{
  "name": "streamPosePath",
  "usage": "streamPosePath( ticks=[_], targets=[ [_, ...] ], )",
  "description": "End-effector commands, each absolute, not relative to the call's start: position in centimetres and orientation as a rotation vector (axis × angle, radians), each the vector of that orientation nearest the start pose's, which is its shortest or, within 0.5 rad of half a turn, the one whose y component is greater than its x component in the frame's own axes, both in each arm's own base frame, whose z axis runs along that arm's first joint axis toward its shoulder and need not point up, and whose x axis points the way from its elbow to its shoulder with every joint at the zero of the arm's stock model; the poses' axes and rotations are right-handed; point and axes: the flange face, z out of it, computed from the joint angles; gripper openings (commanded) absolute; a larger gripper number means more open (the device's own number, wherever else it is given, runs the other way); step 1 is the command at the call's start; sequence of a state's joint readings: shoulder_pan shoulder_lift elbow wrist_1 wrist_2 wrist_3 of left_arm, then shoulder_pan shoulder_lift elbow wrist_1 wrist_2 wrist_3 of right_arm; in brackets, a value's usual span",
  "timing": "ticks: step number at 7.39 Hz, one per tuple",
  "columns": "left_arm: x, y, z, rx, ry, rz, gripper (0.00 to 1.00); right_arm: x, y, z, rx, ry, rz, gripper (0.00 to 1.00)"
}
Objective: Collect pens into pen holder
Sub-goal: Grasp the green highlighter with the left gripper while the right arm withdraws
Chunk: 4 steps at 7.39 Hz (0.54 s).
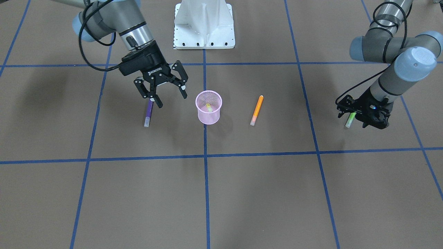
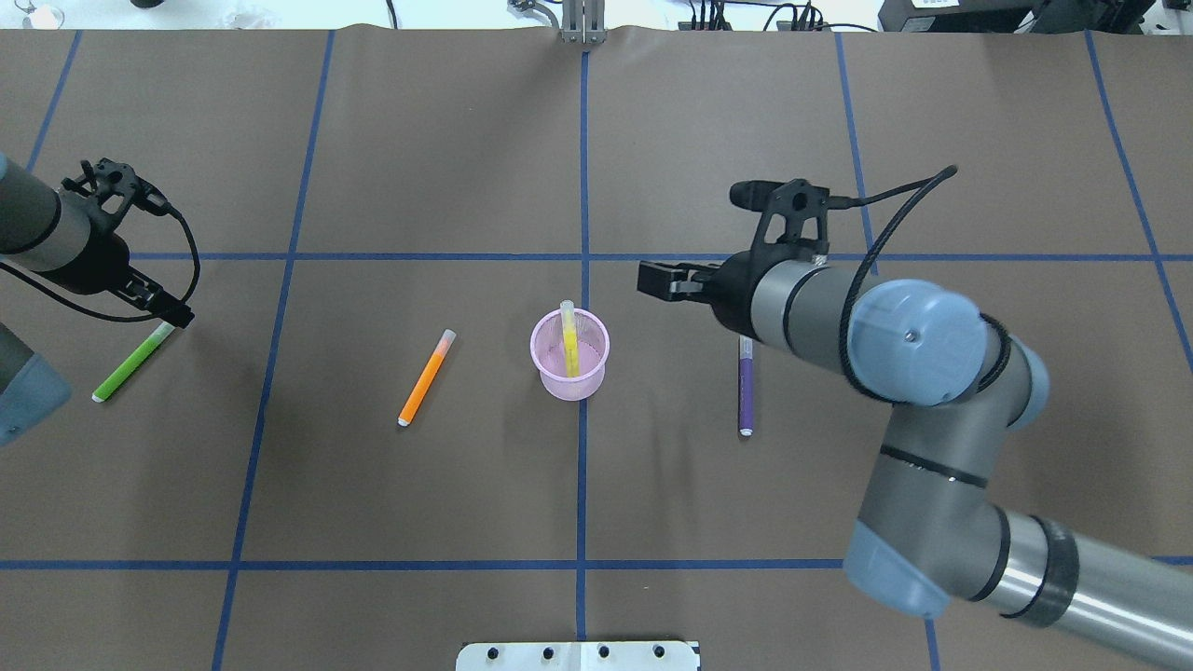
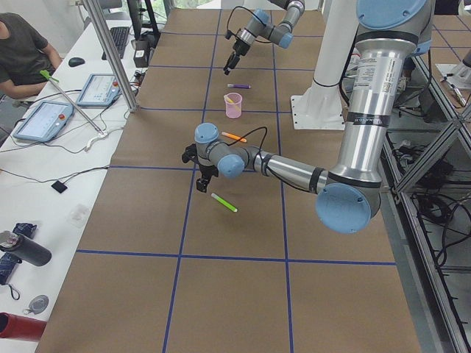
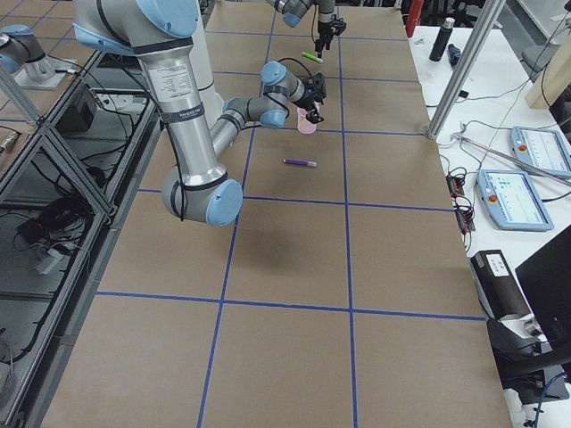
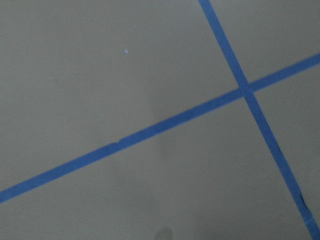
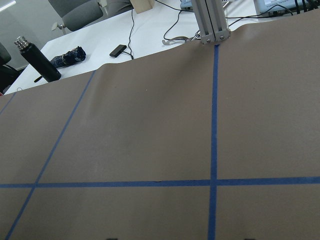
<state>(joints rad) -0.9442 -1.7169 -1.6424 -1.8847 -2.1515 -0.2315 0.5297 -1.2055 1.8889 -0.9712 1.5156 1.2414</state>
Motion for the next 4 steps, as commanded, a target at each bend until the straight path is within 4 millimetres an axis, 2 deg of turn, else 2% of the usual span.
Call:
streamPosePath(
  ticks=[1, 2, 4],
  targets=[
    [27.2, -50.9, 51.9, 0.195, 0.694, 0.667, 0.90, -36.8, -44.3, 29.7, 0.517, -1.086, 0.108, 0.88],
    [27.2, -50.8, 52.0, 0.166, 0.691, 0.662, 0.90, -35.3, -44.8, 31.4, 0.502, -1.063, 0.094, 0.88],
    [27.1, -50.0, 51.3, 0.152, 0.716, 0.669, 0.90, -32.1, -46.2, 33.4, 0.442, -1.066, 0.091, 0.88]
  ],
)
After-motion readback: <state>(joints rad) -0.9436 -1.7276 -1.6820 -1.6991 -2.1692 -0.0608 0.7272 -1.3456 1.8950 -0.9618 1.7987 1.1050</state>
